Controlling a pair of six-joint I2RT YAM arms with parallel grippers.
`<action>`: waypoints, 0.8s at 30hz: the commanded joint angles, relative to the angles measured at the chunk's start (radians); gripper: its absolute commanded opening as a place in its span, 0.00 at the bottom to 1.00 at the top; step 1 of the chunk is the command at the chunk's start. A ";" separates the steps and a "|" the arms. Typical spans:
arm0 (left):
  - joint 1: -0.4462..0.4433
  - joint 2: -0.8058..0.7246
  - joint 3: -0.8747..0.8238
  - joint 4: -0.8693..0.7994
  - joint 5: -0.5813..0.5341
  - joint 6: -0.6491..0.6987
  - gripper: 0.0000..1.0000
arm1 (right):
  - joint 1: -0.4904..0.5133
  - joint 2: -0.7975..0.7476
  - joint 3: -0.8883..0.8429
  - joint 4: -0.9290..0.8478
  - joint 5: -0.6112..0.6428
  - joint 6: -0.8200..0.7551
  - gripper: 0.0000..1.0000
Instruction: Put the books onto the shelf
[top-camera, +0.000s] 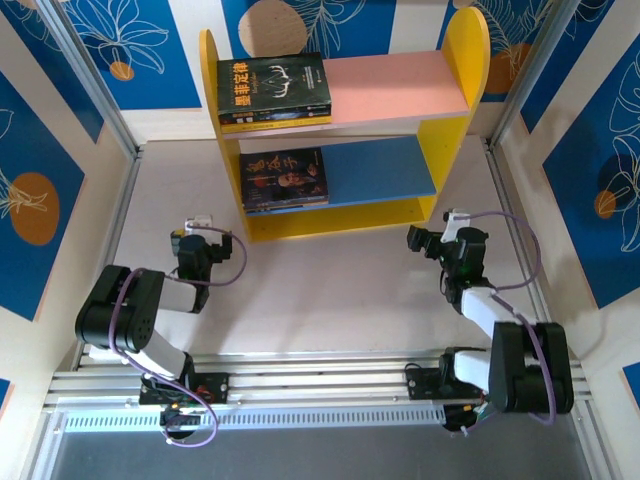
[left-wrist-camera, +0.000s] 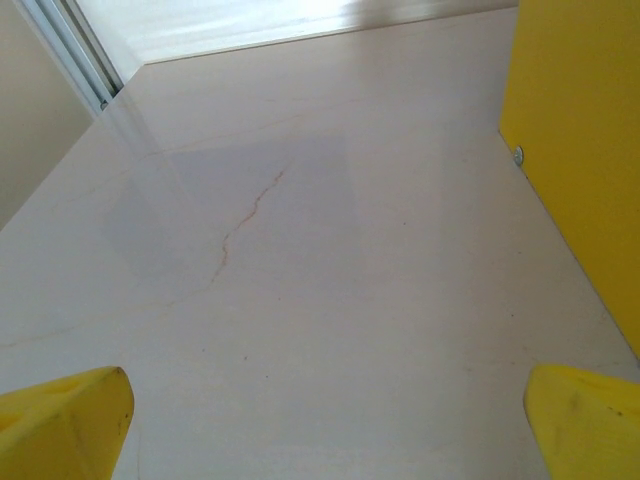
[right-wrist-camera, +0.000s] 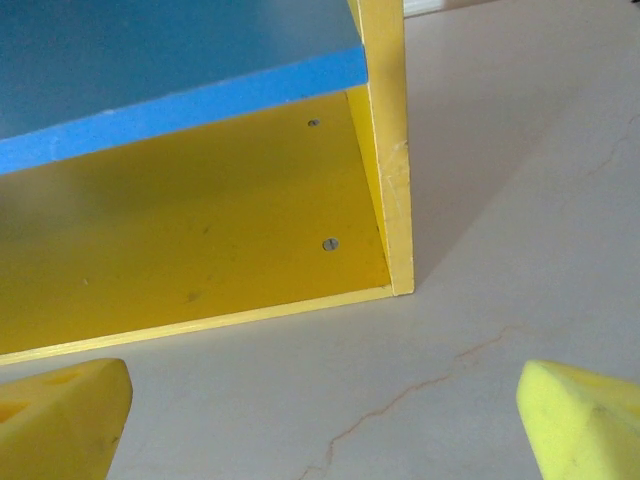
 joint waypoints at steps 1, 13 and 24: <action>0.014 0.001 0.011 0.046 0.014 0.008 1.00 | -0.011 0.069 -0.005 0.180 -0.053 0.000 0.99; 0.014 0.001 0.011 0.047 0.013 0.009 1.00 | 0.039 0.310 0.072 0.271 -0.056 -0.087 0.99; 0.014 0.001 0.011 0.046 0.014 0.009 1.00 | 0.044 0.307 0.075 0.259 -0.053 -0.090 0.99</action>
